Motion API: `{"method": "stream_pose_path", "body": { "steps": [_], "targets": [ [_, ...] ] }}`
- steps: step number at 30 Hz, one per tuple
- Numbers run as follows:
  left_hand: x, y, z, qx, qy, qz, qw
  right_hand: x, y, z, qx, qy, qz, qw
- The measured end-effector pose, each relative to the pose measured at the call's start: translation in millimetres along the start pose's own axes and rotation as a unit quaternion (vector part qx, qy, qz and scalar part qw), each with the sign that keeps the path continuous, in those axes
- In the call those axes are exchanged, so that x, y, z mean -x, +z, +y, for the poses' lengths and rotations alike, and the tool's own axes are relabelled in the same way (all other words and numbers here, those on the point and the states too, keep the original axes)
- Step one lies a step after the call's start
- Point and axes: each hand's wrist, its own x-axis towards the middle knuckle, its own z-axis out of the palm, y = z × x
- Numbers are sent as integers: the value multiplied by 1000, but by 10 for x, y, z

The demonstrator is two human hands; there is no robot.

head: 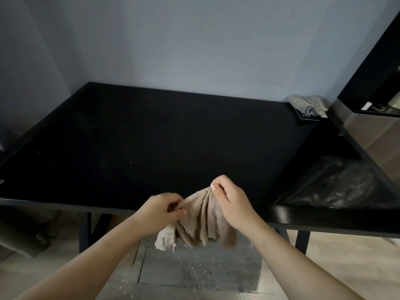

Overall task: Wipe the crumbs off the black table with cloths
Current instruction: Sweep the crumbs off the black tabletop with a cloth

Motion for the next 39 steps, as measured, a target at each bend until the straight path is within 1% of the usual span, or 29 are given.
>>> {"method": "stream_pose_path", "body": {
  "steps": [4, 6, 7, 8, 10, 11, 13, 14, 15, 17, 18, 19, 21, 22, 23, 24, 25, 26, 27, 28, 29, 30, 32, 34, 35, 36, 38, 39],
  "targets": [
    [-64, -61, 69, 69, -56, 47, 995, -35, -8, 18, -46, 5, 104, 993],
    [-119, -53, 103, 91, -89, 90, 988, -25, 17, -27, -70, 5, 116, 991],
    [-151, -45, 126, 146, -114, 113, 976, -21, 39, -49, -79, -6, 97, 992],
    [-178, -47, 163, 231, -143, 128, 954, -18, 72, -75, -76, -23, 57, 995],
    [-197, -69, 260, 411, -195, 125, 881, -18, 163, -91, -38, -60, -41, 997],
    [-187, -85, 298, 466, -208, 112, 853, -24, 203, -71, -17, -76, -59, 995],
    [-169, -100, 325, 525, -215, 98, 817, -50, 256, -9, 8, -91, -24, 995],
    [-161, -101, 325, 554, -213, 98, 799, -64, 270, 2, 6, -83, -21, 996],
    [-159, -104, 319, 577, -209, 102, 783, -78, 292, 13, -2, -66, -41, 997],
    [-168, -110, 305, 597, -200, 109, 769, -83, 363, 7, -30, -49, -84, 995],
    [-171, -125, 306, 596, -193, 109, 772, -93, 396, -9, -51, -53, -83, 994],
    [-176, -144, 293, 591, -182, 109, 778, -116, 418, -24, -70, -64, -65, 993],
    [-186, -193, 261, 574, -159, 116, 795, -161, 436, -50, -71, -75, -22, 994],
    [-180, -218, 249, 546, -149, 128, 814, -179, 442, -68, -51, -77, 8, 996],
    [-174, -244, 197, 481, -141, 157, 851, -222, 447, -68, -17, -78, 51, 995],
    [-166, -271, 109, 362, -129, 198, 902, -284, 432, -61, 25, -76, 101, 992],
    [-157, -289, -23, 209, -110, 241, 941, -359, 417, -31, 80, -66, 145, 984],
    [-141, -307, -169, 65, -89, 276, 955, -437, 418, 31, 144, -48, 168, 974],
    [-131, -327, -327, -37, -76, 302, 950, -516, 440, 97, 213, -20, 150, 965],
    [-128, -344, -487, -104, -73, 318, 940, -570, 501, 141, 274, 13, 103, 956],
    [-132, -361, -642, -149, -83, 317, 933, -594, 597, 175, 328, 37, 51, 942],
    [-141, -380, -767, -182, -106, 302, 930, -599, 706, 204, 368, 34, 20, 929],
    [-148, -433, -978, -224, -167, 261, 924, -598, 845, 210, 418, -8, 11, 908],
    [-134, -495, -1135, -239, -222, 234, 916, -724, 814, 259, 439, -33, -16, 898],
    [-127, -521, -1191, -240, -239, 221, 914, -838, 755, 314, 434, -15, -34, 900],
    [-123, -542, -1229, -241, -248, 210, 915, -960, 693, 347, 422, 18, -32, 906],
    [-128, -560, -1269, -238, -251, 194, 918, -1200, 637, 344, 399, 87, -4, 913],
    [-128, -564, -1269, -239, -251, 188, 919, -1303, 674, 321, 386, 104, 0, 917]
  ]
}}
